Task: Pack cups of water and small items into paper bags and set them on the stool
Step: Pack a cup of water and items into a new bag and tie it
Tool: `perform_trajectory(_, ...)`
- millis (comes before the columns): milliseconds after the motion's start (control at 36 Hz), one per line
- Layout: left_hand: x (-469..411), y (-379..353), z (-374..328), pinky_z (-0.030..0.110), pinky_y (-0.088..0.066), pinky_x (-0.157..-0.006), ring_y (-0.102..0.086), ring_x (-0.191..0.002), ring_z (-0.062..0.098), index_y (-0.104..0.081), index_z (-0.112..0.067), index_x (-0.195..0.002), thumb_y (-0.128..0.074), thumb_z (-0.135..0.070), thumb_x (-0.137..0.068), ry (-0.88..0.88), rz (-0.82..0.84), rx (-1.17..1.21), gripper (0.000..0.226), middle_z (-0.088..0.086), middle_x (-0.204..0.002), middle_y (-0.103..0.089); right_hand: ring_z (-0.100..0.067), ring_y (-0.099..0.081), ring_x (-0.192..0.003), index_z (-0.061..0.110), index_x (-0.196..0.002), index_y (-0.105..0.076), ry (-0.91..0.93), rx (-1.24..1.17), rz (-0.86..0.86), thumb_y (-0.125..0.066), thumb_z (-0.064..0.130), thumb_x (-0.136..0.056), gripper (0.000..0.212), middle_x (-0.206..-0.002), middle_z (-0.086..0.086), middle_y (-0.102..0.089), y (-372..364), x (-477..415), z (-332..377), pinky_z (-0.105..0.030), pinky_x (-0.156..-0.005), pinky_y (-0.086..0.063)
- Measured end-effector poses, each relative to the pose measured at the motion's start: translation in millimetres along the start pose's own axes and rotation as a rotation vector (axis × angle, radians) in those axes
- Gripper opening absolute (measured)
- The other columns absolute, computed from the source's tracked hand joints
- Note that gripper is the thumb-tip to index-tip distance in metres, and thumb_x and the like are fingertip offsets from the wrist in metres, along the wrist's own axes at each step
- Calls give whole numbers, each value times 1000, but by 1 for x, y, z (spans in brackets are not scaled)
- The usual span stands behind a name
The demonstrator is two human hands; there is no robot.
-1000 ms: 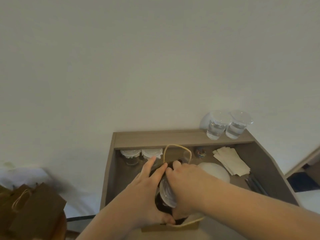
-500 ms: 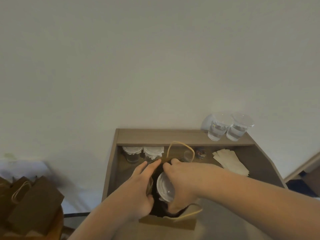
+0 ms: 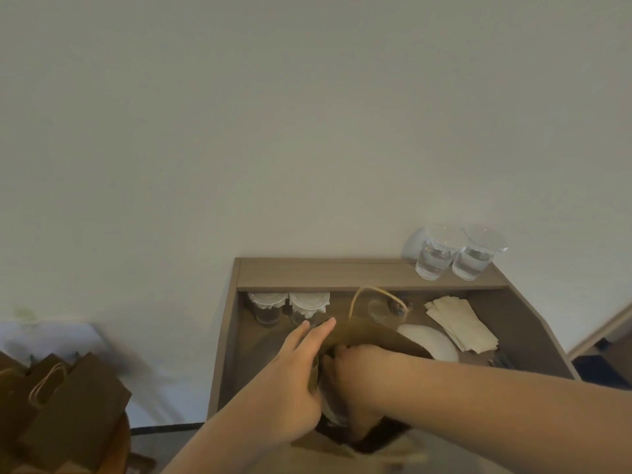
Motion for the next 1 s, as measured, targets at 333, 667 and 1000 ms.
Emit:
perform_trajectory(333, -1, -2, -3, 12, -49, -63, -65, -78, 9, -2, -65, -155, -58, -2, -93, 38, 42, -63, 105, -32, -166, 7, -45, -48, -137, 16, -152, -48, -284, -191, 34, -63, 51, -98, 66, -146, -17, -52, -29, -44, -12, -67, -107, -42)
perform_trajectory(667, -12, -2, -4, 13, -53, -73, -65, -100, 10, 2, -62, -157, -60, -6, -96, 74, -3, -69, 103, -30, -168, 3, -40, -50, -135, 14, -149, -51, -169, -301, 113, -61, 34, -104, 50, -143, -16, -55, -22, -25, -22, -60, -113, -43)
perform_trajectory(1000, -24, 15, -56, 35, -13, -127, -7, -157, 11, -31, -59, -145, -52, -38, -98, -82, -147, -543, 56, -26, -168, 13, -1, -65, -95, 34, -116, -67, -95, -872, -688, -51, 46, -104, 24, -103, 16, -71, -10, 113, -80, -28, -83, -56)
Point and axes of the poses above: each hand's wrist, its own x-axis away from the middle knuckle, its own y-axis out of the back of the hand, z = x × y, the point moved 4 cm from there along -x, towards the middle knuckle
